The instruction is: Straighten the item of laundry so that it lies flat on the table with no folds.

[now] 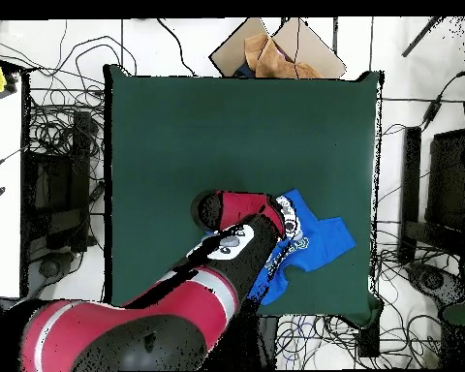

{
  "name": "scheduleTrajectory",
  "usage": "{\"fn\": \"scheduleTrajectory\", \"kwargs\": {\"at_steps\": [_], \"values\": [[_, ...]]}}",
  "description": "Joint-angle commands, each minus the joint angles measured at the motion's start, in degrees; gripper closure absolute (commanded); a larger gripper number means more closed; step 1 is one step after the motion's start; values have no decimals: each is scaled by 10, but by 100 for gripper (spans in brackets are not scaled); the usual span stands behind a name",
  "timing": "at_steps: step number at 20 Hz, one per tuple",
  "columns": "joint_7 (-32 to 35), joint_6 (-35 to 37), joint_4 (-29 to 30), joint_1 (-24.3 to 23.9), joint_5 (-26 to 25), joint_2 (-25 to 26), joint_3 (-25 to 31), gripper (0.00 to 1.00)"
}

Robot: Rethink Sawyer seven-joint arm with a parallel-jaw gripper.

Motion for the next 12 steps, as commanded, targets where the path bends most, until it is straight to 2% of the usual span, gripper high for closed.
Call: {"fn": "scheduleTrajectory", "kwargs": {"at_steps": [1,4,6,9,12], "values": [[97,54,-36,-1,6,18,16,0],[97,44,-44,-10,10,32,26,0],[94,9,-48,-24,13,44,43,0],[75,-97,-31,-74,15,50,110,0],[61,-137,-24,-101,9,51,151,0]]}}
